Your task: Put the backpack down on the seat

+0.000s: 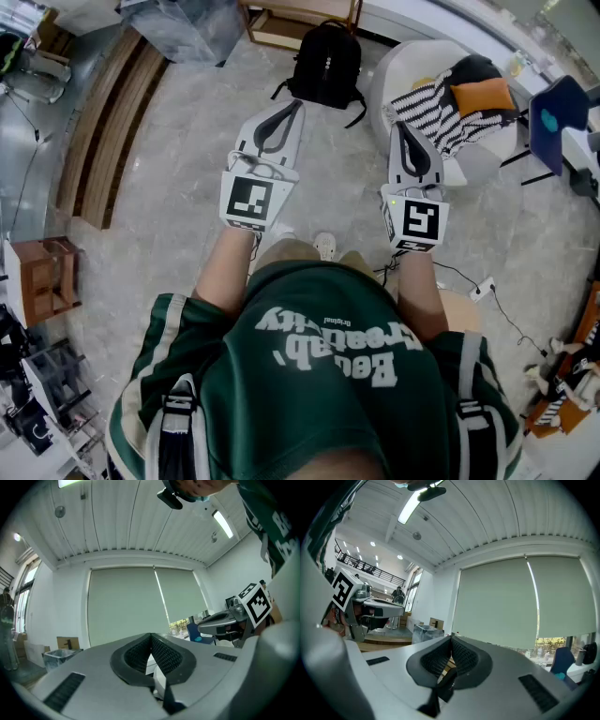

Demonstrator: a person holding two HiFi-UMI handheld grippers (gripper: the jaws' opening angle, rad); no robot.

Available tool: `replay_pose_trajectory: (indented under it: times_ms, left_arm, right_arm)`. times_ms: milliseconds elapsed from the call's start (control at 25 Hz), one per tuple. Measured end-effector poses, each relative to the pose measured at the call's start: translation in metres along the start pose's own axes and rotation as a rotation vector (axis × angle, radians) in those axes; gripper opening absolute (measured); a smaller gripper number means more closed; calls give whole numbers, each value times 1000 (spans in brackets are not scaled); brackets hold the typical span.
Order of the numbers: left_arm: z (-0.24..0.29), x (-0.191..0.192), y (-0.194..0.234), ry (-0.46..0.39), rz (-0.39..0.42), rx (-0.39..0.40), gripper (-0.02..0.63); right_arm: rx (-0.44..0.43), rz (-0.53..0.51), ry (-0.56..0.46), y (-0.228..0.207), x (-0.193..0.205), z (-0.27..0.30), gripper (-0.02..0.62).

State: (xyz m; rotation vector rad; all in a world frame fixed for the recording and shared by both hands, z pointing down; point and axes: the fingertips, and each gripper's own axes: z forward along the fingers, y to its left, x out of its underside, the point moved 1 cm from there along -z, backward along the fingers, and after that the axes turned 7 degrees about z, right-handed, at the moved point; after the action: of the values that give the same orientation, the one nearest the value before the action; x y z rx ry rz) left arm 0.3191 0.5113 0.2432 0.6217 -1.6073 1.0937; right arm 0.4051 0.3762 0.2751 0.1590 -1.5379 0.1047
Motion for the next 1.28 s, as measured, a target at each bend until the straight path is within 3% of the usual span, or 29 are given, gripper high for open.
replay_pose_trajectory:
  times_ms: [600,760,960,1280]
  left_arm:
    - [9,-2,0,11,10,-23,18]
    - [12,2,4,37,-46,-20,18]
    - [29,11,23,35,-69,-19,18]
    - [85,51,78,58,-17,-6,18]
  right_arm:
    - [-10,18,-8,-16,4,2,34]
    - [-21,6,-15,-17,3,6,34]
    - [-15,-26,-8,-24,9,30,34]
    - [5,-16,36,-30,17,109,34]
